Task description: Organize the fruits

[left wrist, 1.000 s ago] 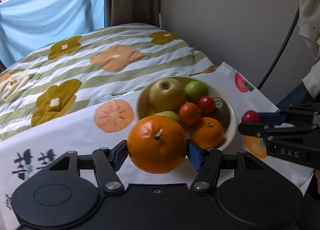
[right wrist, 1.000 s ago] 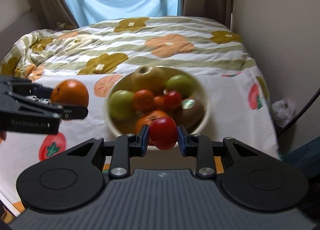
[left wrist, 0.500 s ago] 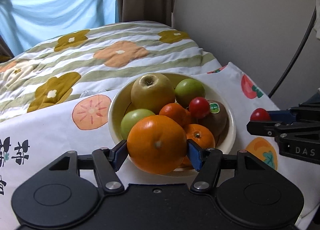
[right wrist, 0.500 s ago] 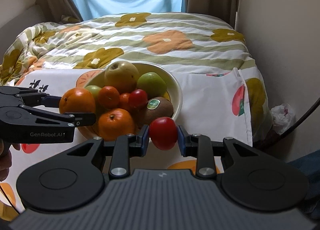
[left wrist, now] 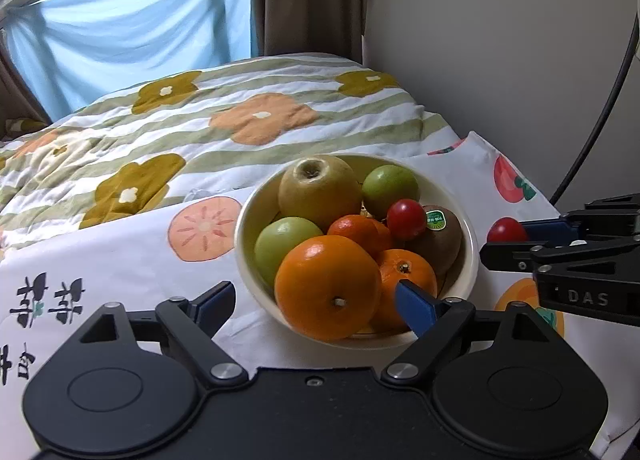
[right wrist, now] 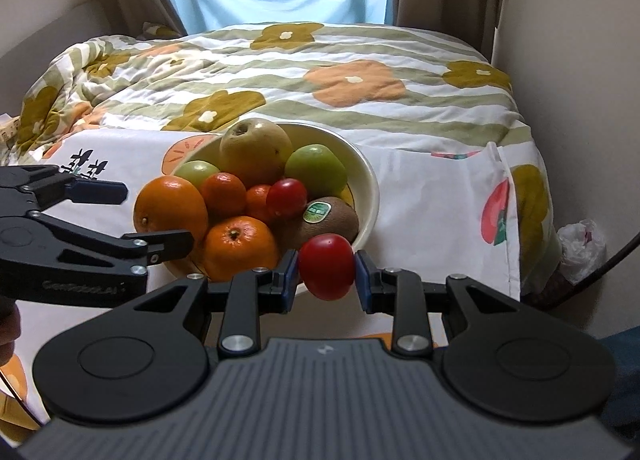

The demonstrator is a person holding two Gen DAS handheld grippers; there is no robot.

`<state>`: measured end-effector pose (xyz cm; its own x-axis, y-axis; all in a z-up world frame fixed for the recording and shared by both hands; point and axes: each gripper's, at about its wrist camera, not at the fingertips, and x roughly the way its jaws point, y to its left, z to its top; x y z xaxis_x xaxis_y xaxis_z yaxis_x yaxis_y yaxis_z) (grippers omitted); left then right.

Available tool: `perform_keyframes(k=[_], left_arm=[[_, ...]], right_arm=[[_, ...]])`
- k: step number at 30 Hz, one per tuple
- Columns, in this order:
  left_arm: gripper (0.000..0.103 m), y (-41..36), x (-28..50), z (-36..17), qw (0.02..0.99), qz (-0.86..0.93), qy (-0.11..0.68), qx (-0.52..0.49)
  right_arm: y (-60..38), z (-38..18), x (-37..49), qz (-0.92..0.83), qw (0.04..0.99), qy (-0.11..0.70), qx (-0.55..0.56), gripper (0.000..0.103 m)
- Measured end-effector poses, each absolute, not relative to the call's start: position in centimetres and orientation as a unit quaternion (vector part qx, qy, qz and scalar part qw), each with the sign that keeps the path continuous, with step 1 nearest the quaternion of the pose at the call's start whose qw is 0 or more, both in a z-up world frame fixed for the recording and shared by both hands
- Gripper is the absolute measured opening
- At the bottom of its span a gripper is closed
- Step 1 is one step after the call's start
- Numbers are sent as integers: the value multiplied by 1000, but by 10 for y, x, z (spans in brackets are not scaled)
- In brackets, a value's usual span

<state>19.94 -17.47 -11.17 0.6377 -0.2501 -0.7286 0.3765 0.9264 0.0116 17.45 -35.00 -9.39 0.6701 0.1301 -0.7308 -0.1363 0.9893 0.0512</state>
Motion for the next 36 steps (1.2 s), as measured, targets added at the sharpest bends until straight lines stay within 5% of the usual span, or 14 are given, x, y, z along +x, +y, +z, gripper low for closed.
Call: perform_keyframes(k=[20, 29, 36], left_arm=[[90, -143, 163, -96, 914, -84, 393, 46], [90, -145, 150, -89, 917, -62, 393, 38], [90, -138, 136, -67, 926, -59, 370, 35]], right_arm=[[-343, -107, 191, 140, 915, 377, -7, 45], [-355, -104, 183, 143, 920, 365, -5, 79], [-357, -83, 170, 131, 925, 356, 1, 79]])
